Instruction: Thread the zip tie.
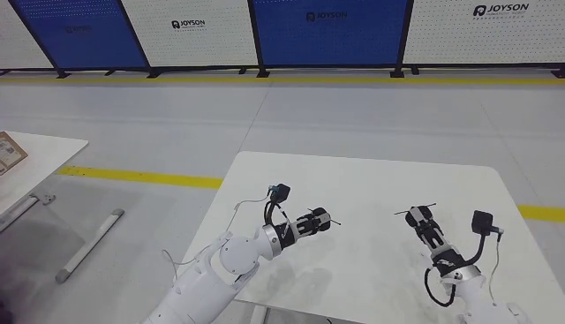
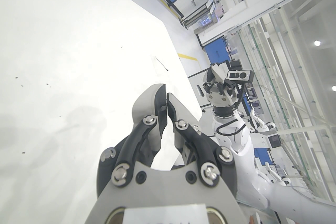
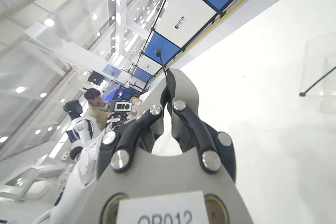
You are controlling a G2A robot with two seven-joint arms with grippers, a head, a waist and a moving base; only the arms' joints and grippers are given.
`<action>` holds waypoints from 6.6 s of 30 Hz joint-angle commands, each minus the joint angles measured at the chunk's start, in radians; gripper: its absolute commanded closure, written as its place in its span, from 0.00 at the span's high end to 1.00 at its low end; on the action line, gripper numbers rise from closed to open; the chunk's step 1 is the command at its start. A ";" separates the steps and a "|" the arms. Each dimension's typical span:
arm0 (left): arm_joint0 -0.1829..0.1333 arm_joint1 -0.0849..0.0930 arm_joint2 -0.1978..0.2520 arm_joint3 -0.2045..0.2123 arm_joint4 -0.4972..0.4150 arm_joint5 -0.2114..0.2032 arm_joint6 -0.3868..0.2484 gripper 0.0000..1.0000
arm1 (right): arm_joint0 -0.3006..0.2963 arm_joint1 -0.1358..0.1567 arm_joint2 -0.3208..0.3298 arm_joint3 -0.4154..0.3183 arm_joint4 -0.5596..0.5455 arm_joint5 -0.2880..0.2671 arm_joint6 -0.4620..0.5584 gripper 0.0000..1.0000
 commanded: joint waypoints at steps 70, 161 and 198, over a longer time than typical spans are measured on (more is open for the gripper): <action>-0.044 -0.027 0.111 -0.018 0.156 0.115 0.115 0.00 | -0.002 -0.080 -0.217 0.098 -0.058 -0.059 -0.230 0.00; -0.044 -0.027 0.111 -0.018 0.156 0.115 0.115 0.00 | 0.033 -0.177 -0.237 0.164 -0.108 -0.010 -0.234 0.00; -0.050 -0.045 0.108 0.020 0.007 0.059 0.123 0.00 | 0.043 -0.190 -0.229 0.185 -0.077 -0.038 -0.195 0.00</action>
